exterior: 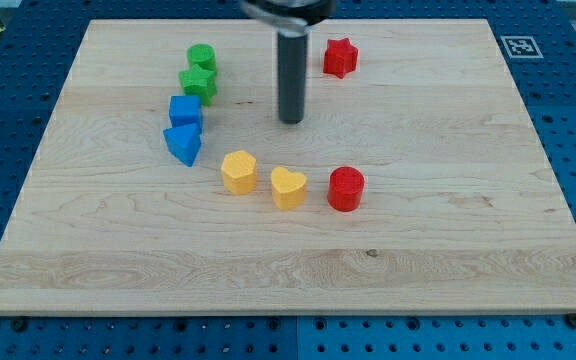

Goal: Push the red circle slightly to the right

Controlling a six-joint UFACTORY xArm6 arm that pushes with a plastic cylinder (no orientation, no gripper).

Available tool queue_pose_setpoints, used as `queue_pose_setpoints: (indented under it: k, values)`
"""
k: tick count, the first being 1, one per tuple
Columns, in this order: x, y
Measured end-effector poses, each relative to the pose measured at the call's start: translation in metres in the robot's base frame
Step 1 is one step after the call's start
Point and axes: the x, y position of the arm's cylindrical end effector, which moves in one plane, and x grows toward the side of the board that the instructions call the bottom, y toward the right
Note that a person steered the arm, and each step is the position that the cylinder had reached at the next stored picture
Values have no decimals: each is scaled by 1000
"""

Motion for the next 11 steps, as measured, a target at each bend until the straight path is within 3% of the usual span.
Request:
queue_pose_setpoints:
  k: [2, 4, 6, 7, 8, 11]
  values:
    - [50, -15]
    - [59, -9]
    - [60, 93]
    - [82, 174]
    - [115, 200]
    - [141, 81]
